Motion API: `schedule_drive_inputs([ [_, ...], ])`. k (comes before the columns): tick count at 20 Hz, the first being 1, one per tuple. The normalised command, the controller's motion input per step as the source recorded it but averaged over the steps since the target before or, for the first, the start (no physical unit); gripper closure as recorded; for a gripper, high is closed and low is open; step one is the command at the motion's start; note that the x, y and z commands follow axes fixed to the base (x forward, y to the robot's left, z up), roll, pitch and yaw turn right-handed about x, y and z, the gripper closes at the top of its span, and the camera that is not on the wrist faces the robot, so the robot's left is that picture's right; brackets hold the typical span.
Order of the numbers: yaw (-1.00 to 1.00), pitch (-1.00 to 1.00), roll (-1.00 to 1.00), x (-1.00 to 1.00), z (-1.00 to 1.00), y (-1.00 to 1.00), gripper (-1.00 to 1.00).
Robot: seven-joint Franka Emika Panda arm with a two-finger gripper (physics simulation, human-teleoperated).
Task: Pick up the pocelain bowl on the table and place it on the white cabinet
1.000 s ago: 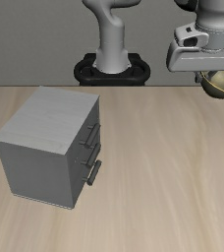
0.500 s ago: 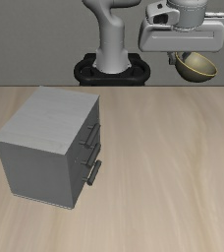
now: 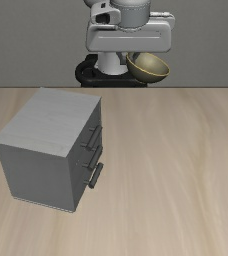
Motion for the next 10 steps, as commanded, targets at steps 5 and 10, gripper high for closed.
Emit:
schedule_drive_inputs([
  [5,0.0,0.0,0.0,0.0,0.0,-1.0,1.0],
  [10,0.0,0.0,0.0,0.0,0.0,-1.0,1.0],
])
